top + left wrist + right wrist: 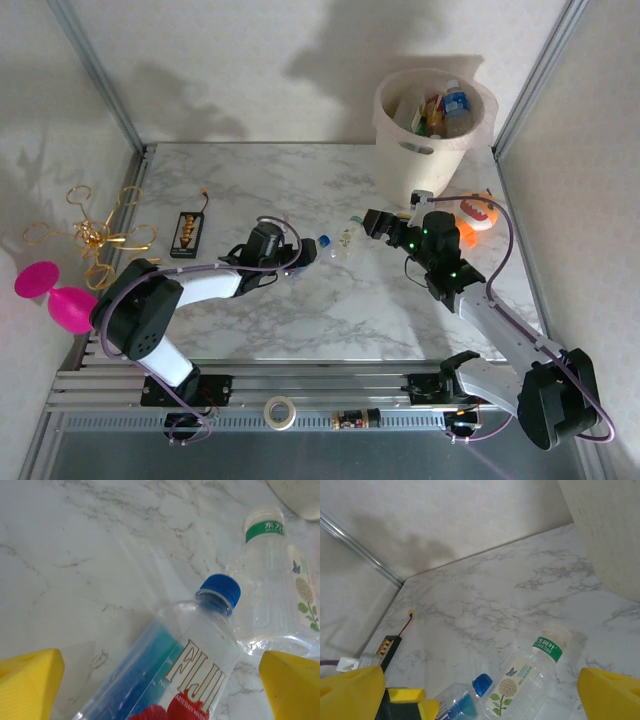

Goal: Put the plastic bottles in the bin

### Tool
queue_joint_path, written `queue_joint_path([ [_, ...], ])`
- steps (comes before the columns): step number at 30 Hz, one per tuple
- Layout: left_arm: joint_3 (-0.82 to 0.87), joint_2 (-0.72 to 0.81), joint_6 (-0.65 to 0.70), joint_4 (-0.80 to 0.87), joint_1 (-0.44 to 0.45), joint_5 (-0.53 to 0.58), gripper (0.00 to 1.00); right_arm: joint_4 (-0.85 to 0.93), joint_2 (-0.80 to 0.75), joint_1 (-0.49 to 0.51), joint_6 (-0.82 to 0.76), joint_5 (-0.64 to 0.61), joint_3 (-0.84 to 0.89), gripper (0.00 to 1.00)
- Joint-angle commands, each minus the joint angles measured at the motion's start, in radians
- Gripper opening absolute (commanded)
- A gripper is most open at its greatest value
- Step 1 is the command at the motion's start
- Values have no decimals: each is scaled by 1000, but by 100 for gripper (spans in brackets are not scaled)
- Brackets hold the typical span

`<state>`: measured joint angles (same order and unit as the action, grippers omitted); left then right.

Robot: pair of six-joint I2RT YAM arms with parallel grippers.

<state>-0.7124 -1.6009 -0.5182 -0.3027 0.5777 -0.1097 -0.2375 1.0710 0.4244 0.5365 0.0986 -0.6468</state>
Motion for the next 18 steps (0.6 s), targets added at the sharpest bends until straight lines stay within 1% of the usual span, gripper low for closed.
queue_joint_path([
  [1,-9,10,26,63,28,1,100,-66,11,8,19,-10,2,99],
  [7,-5,19,57,126,91,75,100,-69,36,11,19,-10,-2,99],
  [15,-45,-28,117,196,154,192,99,-71,50,11,23,-13,-7,99],
  [18,-66,-51,128,207,162,212,96,-70,51,12,23,-15,-10,99],
])
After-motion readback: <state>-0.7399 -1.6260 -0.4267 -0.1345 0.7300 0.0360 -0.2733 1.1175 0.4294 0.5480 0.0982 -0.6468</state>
